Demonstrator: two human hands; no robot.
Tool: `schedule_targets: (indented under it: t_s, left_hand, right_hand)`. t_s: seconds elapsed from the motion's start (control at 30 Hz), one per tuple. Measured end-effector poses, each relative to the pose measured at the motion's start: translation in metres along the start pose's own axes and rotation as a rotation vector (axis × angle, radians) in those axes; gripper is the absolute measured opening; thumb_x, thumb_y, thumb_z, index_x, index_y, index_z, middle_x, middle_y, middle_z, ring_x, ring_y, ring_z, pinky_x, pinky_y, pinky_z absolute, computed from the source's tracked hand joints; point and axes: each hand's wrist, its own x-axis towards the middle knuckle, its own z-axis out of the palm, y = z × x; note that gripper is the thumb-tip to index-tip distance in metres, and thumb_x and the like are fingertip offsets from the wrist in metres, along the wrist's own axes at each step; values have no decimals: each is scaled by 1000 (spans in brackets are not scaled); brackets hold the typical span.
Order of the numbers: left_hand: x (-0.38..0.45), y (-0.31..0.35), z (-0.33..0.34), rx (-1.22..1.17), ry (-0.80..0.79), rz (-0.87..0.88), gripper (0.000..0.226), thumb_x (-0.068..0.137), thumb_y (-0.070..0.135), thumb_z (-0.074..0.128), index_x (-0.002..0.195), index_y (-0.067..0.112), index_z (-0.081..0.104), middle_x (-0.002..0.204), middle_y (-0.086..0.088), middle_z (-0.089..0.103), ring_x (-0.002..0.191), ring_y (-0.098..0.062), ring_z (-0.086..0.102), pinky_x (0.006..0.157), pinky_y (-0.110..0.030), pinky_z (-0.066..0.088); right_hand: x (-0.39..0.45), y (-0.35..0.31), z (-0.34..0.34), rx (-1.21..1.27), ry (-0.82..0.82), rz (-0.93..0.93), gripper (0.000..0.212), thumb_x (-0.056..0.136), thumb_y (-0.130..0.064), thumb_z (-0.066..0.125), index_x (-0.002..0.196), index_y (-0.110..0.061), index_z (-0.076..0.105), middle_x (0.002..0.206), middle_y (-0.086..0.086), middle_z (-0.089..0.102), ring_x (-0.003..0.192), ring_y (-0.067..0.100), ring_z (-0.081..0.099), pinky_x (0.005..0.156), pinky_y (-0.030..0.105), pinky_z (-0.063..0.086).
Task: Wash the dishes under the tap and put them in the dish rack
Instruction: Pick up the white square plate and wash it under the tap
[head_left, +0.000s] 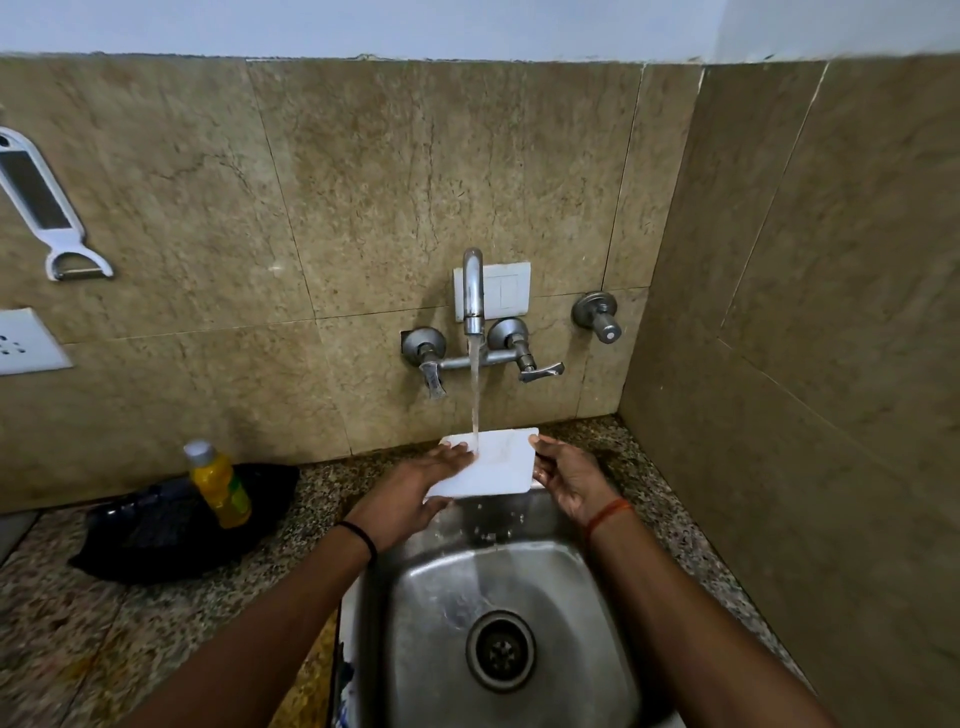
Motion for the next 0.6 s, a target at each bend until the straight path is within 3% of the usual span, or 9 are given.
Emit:
schedule_targets:
  t_s: [0.07,0.13,0.2,0.3,0.4,0.5,0.6]
  left_hand:
    - [0,0,0,-74,52,-44,57,90,20,64,142,26,44,143,11,44,132,-5,41,112,-16,26]
    - [-1,3,4,-163,136,-159,49,90,21,64,137,24,51,125,10,59,108,-9,61,92,-18,45]
    - [3,7,12,-390,261,-336,39,89,12,64,128,14,61,116,2,66,97,-13,66,85,-24,51]
    - [11,13,21,-933,341,-670,28,89,-2,59,117,-2,65,112,-19,69,95,-28,68,86,-45,55]
    - [12,18,24,-1274,297,-862,25,89,-2,59,113,1,65,107,-20,69,81,-28,68,65,-41,60]
    - [13,23,21,-1443,260,-950,23,91,0,56,113,4,63,109,-20,68,93,-33,67,74,-44,60]
    - [13,31,16,-1560,213,-960,23,96,-3,46,114,-1,59,108,-22,66,91,-34,66,62,-42,61]
  right_hand:
    - [2,-2,5,33,-6,20,17,95,2,50,84,-1,62,63,6,72,53,11,69,47,19,55]
    - [3,-1,11,122,-52,48,18,97,4,42,91,7,59,86,19,70,72,21,69,67,25,59]
    - [0,1,21,127,-110,51,24,98,7,37,116,14,51,113,31,60,93,30,65,92,37,51]
    - [-5,10,35,65,-133,45,37,96,12,32,131,12,43,133,30,52,123,37,55,96,37,46]
    - [-11,16,43,31,-170,77,41,94,17,25,132,13,42,136,31,50,129,38,50,102,39,45]
    - [-9,20,46,32,-188,112,37,95,18,30,129,16,44,131,34,51,127,41,51,104,42,44]
    - [-11,23,48,-18,-185,110,29,92,17,43,120,20,51,112,32,61,112,38,62,97,35,51]
